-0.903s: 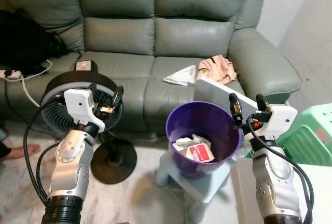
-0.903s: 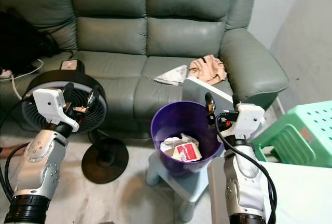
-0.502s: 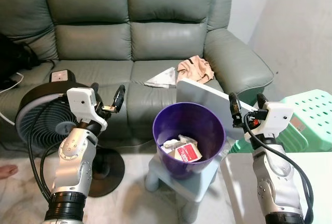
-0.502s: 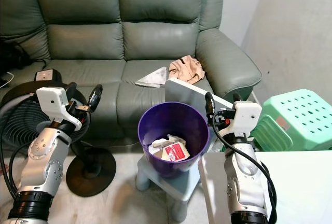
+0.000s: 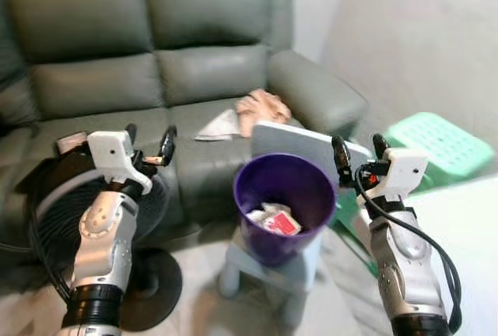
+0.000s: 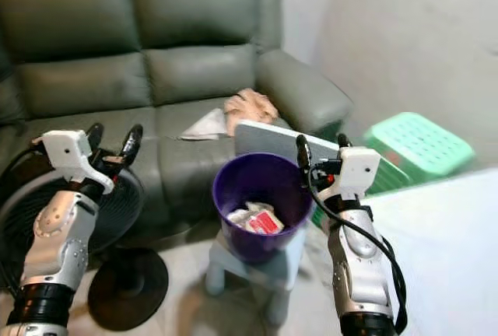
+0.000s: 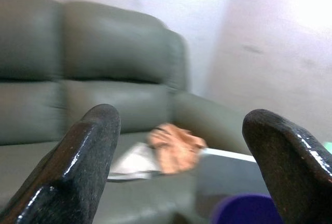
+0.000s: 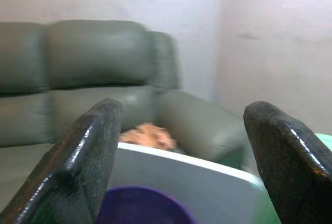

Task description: Picking trash to rubbish bin

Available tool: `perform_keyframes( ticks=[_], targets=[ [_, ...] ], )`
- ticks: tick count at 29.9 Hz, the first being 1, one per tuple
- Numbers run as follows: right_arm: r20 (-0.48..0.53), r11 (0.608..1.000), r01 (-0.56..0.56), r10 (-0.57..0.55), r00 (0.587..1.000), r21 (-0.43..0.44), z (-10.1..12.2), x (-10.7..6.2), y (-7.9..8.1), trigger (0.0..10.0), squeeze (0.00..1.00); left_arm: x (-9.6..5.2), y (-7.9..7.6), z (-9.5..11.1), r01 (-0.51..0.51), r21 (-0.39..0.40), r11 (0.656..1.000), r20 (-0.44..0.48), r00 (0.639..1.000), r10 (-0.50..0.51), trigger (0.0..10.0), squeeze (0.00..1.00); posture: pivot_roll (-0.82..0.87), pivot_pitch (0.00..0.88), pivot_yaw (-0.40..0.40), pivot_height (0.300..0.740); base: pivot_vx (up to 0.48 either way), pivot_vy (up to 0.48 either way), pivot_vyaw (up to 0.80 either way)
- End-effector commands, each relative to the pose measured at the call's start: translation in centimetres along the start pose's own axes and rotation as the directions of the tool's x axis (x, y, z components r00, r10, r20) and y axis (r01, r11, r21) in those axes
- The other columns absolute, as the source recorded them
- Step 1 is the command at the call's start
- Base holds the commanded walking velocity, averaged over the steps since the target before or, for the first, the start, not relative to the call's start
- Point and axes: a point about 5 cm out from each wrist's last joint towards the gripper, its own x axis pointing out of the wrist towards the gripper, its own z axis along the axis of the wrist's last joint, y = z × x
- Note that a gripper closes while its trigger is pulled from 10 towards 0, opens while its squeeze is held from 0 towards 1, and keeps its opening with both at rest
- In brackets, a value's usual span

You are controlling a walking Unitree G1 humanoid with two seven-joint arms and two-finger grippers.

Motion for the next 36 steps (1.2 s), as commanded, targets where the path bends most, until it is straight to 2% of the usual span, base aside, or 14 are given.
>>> perform_keyframes(
  ticks=[1, 7, 17, 36],
  targets=[
    [-0.002, 1.0, 0.014, -0.014, 1.0, -0.009, 0.1, -0.1, -0.5, 10.0, 0.0, 0.2, -0.8, -0.2, 0.021, 0.01, 1.0, -0.009, 1.0, -0.021, 10.0, 0.0, 0.04, 0.0, -0.027, 0.715, 0.0, 0.0, -0.72],
    [-0.015, 1.0, 0.011, -0.011, 1.0, -0.02, 0.1, -0.2, -0.5, 10.0, 0.0, 0.2, -1.5, -0.7, 0.028, 0.006, 1.0, -0.028, 0.999, -0.028, 10.0, 0.0, 0.04, 0.005, -0.031, 0.715, 0.0, 0.0, -0.72],
    [-0.019, 1.0, 0.01, -0.011, 1.0, -0.016, 0.1, -0.3, -0.5, 10.0, 0.0, 0.2, -1.8, -1.0, 0.048, 0.05, 0.998, -0.055, 0.997, -0.045, 10.0, 0.0, 0.04, 0.009, -0.033, 0.715, 0.0, 0.0, -0.71],
    [-0.03, 1.0, 0.01, -0.01, 0.999, -0.009, 0.0, -0.4, -0.2, 10.0, 0.0, 0.1, -2.2, -1.1, 0.057, 0.035, 0.998, -0.065, 0.996, -0.055, 10.0, 0.0, 0.04, 0.03, -0.039, 0.715, 0.0, 0.0, -0.66]
  ],
)
